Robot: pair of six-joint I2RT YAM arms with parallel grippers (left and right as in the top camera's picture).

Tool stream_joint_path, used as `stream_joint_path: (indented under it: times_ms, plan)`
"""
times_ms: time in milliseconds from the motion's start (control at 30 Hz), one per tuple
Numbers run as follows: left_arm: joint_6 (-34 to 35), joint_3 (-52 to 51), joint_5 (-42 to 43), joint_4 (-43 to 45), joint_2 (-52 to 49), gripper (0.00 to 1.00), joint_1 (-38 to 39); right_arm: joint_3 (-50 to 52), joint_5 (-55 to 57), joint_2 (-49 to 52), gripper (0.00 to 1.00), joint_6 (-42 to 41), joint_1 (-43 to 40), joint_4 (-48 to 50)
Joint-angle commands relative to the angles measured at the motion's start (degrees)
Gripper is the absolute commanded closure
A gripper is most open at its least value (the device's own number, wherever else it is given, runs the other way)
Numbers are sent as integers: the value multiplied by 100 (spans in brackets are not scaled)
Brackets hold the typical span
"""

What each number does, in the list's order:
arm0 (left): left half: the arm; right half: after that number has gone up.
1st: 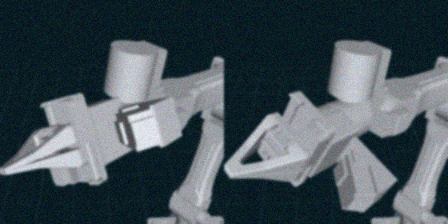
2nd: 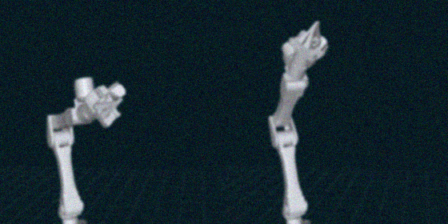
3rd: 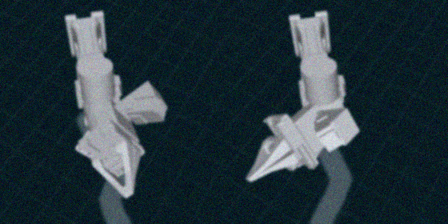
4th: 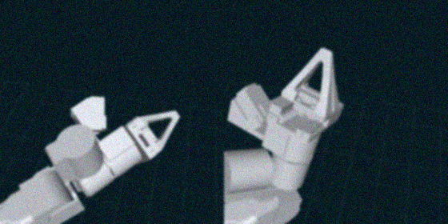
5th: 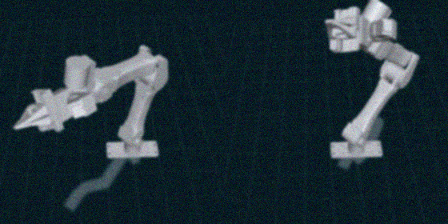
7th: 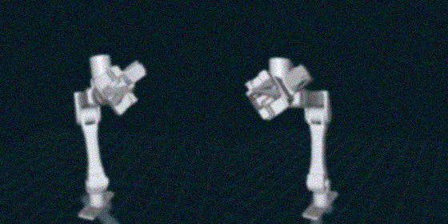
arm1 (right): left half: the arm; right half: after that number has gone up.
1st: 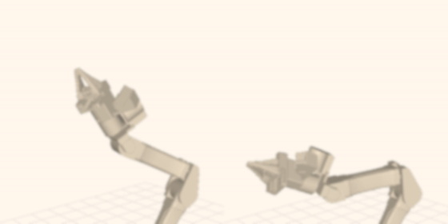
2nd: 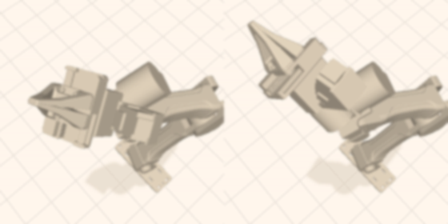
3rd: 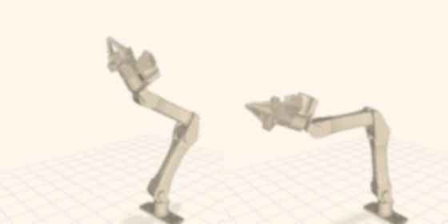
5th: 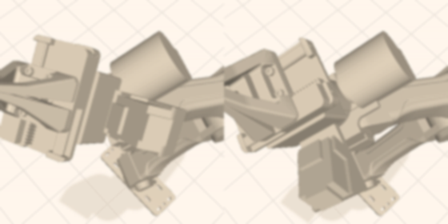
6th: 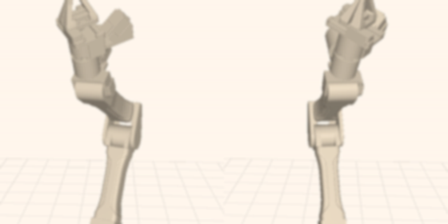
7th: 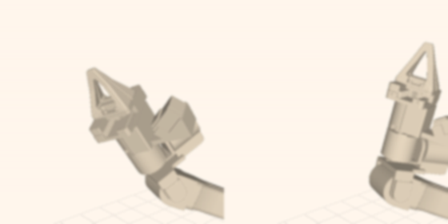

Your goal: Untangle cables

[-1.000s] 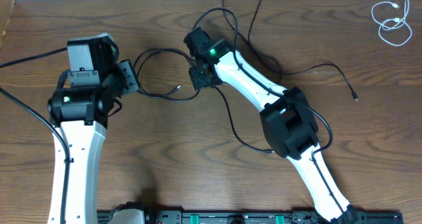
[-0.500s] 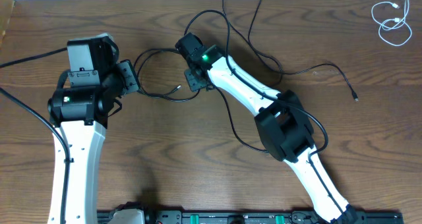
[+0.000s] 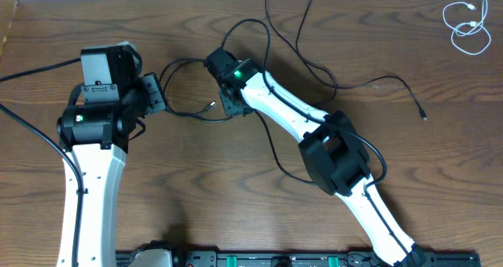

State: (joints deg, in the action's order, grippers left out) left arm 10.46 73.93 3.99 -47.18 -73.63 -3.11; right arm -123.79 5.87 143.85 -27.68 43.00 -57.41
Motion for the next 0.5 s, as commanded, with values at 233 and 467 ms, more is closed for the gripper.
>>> stream_joint_path:
  times_ms: [233,467]
  plan:
    - [-35,118,11,-46,-11,51,-9,59,-798,157,68,-529,61,-608]
    - [-35,118,11,-79,-11,51,-9,46,-772,153,99,-459,42,-516]
